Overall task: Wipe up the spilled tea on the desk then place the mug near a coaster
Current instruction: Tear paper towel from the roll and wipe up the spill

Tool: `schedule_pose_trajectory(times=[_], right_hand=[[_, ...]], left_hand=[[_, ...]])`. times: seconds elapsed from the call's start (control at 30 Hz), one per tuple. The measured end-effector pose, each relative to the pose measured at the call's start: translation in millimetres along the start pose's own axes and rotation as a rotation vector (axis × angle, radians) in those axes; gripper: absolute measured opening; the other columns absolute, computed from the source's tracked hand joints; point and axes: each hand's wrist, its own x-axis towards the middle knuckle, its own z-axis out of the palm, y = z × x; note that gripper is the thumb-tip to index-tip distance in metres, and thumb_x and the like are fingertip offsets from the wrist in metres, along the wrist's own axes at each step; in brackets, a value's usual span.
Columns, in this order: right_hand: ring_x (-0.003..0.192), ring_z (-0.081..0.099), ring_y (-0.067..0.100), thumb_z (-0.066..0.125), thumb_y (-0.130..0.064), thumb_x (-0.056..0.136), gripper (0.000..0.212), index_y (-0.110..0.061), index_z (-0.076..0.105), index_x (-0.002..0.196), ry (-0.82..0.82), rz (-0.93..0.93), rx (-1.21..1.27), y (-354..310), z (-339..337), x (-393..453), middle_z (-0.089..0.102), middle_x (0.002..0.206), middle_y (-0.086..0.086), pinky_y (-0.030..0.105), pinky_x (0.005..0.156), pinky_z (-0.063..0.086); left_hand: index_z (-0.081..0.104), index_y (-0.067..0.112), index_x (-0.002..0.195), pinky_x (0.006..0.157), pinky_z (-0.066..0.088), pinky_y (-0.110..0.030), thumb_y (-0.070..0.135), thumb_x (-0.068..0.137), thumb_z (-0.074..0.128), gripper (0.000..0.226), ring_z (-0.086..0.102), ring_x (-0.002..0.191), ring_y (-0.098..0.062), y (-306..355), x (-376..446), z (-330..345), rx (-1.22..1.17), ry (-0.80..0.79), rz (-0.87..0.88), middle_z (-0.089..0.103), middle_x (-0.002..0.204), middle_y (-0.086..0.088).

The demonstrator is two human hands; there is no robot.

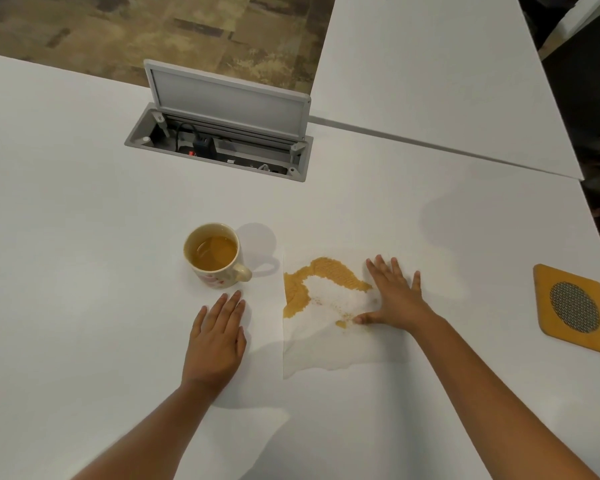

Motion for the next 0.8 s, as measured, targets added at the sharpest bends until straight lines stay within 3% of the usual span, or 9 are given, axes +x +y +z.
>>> schedule_pose_trajectory(times=[0.3, 0.5, 0.67, 0.8], right_hand=[[0.141, -0.025, 0.028, 0.072, -0.062, 0.062, 0.123, -0.034, -0.017, 0.144, -0.135, 0.026, -0.075, 11, -1, -6, -0.025, 0.153, -0.013, 0.062, 0.108, -0.013], [0.142, -0.021, 0.028, 0.065, -0.025, 0.081, 0.095, -0.040, -0.003, 0.145, -0.158, 0.065, -0.037, 19, -14, -7, -0.016, 0.156, -0.014, 0.062, 0.108, -0.012], [0.144, -0.016, 0.025, 0.048, -0.045, 0.091, 0.064, -0.041, 0.013, 0.144, -0.008, 0.057, 0.014, 11, -13, -1, -0.009, 0.158, -0.009, 0.062, 0.109, -0.010], [0.145, -0.014, 0.024, 0.051, -0.056, 0.084, 0.079, -0.034, 0.007, 0.147, 0.097, 0.142, 0.214, -21, 2, 8, -0.009, 0.158, -0.006, 0.061, 0.110, -0.009]], left_hand=[[0.042, 0.012, 0.136, 0.112, 0.021, -0.047, 0.048, 0.091, -0.004, 0.074, 0.034, 0.135, -0.027, 2, 0, -1, -0.007, -0.014, 0.001, 0.039, 0.145, -0.006], [0.044, 0.012, 0.135, 0.112, 0.020, -0.045, 0.040, 0.092, 0.009, 0.062, 0.035, 0.135, -0.026, 1, -1, -1, 0.000, -0.008, -0.005, 0.040, 0.145, -0.005], [0.043, 0.012, 0.135, 0.112, 0.019, -0.044, 0.036, 0.091, 0.016, 0.057, 0.035, 0.135, -0.026, 1, -1, 0, 0.010, -0.003, -0.005, 0.040, 0.145, -0.006], [0.043, 0.012, 0.135, 0.113, 0.018, -0.043, 0.036, 0.091, 0.016, 0.057, 0.035, 0.135, -0.026, 0, -2, 0, 0.008, -0.002, -0.004, 0.039, 0.145, -0.006]])
